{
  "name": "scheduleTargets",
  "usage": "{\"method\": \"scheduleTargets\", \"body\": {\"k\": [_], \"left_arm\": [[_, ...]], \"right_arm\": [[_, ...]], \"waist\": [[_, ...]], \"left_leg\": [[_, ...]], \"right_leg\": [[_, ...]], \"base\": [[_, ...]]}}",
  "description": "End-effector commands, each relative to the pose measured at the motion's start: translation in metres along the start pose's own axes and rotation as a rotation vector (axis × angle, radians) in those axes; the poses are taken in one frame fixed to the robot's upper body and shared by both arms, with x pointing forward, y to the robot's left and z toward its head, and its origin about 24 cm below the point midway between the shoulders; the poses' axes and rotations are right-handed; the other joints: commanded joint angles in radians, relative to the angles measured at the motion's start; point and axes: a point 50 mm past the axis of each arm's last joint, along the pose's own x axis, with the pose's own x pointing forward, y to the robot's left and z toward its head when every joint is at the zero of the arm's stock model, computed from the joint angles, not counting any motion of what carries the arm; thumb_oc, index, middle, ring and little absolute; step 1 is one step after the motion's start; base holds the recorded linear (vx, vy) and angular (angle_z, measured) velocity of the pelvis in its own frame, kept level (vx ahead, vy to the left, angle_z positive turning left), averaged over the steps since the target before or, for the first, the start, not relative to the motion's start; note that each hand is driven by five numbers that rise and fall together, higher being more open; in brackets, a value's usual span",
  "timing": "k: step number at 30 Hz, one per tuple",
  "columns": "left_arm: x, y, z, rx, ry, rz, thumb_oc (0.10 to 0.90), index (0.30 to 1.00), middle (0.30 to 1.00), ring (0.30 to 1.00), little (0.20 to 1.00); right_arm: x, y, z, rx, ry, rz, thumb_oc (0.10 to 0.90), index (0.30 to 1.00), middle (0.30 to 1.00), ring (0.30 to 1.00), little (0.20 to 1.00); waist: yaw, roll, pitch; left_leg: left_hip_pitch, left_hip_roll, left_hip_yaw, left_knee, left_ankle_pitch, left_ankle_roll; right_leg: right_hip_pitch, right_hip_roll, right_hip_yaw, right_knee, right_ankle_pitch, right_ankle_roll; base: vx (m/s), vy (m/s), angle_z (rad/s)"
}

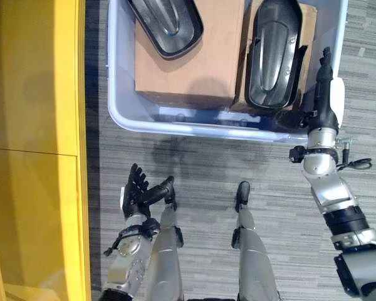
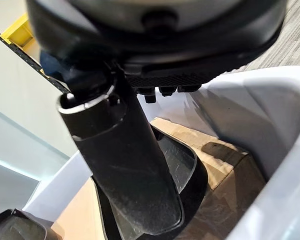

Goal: Move parts from the plastic box to the shelf.

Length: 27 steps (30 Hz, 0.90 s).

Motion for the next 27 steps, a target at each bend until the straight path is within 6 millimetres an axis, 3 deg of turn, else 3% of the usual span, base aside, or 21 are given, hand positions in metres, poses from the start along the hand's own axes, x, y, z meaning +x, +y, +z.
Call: {"method": "scheduleTargets", "body": {"k": [1,14,17,20,27], "left_arm": [[-0.004,0.000,0.026,-0.014,-0.156,-0.009,0.900,1.000,1.000,1.000,1.000],[-0.003,-0.001,0.025,-0.014,-0.159,-0.008,0.900,1.000,1.000,1.000,1.000],[-0.003,-0.001,0.025,-0.014,-0.159,-0.011,0.900,1.000,1.000,1.000,1.000],[-0.003,-0.001,0.028,0.008,-0.177,-0.022,0.900,1.000,1.000,1.000,1.000],[-0.002,-0.002,0.031,0.010,-0.193,-0.034,0.900,1.000,1.000,1.000,1.000]], "right_arm": [[0.017,-0.021,0.044,-0.020,-0.216,-0.083,0.900,1.000,1.000,1.000,1.000],[0.018,-0.007,0.048,-0.150,-0.255,-0.018,0.900,1.000,1.000,1.000,1.000],[0.019,-0.007,0.049,-0.216,-0.278,-0.014,0.900,1.000,1.000,1.000,1.000],[0.026,-0.012,0.057,-0.440,-0.374,-0.034,0.900,1.000,1.000,1.000,1.000],[0.031,-0.009,0.062,-0.535,-0.413,-0.030,0.900,1.000,1.000,1.000,1.000]], "waist": [[-0.002,-0.009,-0.012],[0.006,-0.003,-0.012],[0.008,-0.001,-0.012],[0.016,0.005,-0.012],[0.017,0.008,-0.012]], "left_leg": [[0.103,0.017,-0.049,-0.009,-0.093,-0.002],[0.077,0.014,-0.052,-0.009,-0.090,-0.001],[0.074,0.013,-0.053,-0.009,-0.090,-0.001],[0.066,0.012,-0.056,-0.009,-0.091,-0.004],[0.052,0.011,-0.058,-0.009,-0.088,-0.005]], "right_leg": [[0.005,-0.004,-0.032,0.077,-0.050,-0.009],[-0.017,-0.006,-0.036,0.080,-0.049,-0.010],[-0.020,-0.006,-0.037,0.080,-0.048,-0.009],[-0.024,-0.007,-0.041,0.079,-0.047,-0.007],[-0.039,-0.006,-0.042,0.081,-0.045,-0.007]], "base": [[0.00,0.000,0.00],[0.00,0.000,0.00],[0.00,0.000,0.00],[0.00,0.000,0.00],[0.00,0.000,0.00]]}}
